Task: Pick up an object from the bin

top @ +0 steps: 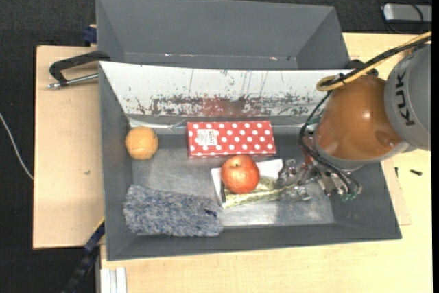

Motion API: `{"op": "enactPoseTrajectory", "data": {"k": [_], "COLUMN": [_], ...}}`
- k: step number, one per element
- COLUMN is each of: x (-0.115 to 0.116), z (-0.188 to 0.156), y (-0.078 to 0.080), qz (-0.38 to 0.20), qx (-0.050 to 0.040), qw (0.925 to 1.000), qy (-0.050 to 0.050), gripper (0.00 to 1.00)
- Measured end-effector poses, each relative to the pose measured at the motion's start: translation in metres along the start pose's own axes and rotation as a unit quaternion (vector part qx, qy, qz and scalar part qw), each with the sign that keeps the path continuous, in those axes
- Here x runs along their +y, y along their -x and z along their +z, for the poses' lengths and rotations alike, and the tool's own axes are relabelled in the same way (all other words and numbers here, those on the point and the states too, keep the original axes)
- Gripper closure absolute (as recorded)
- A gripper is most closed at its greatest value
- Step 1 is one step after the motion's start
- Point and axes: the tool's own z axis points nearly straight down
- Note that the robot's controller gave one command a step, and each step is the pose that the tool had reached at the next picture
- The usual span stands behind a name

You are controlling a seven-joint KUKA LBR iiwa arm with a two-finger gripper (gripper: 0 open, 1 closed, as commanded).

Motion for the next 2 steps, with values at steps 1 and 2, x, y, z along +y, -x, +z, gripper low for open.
{"op": "enactPoseTrajectory", "data": {"k": [1,2], "x": [0.000,0.000], "z": [-0.005,-0.015], "y": [0.001,0.002], "qz": [0.000,0.000], "qx": [-0.0009,-0.0011], "qw": [1.0000,1.0000], "qy": [0.000,0.000], "gripper": [1.00,1.00]}}
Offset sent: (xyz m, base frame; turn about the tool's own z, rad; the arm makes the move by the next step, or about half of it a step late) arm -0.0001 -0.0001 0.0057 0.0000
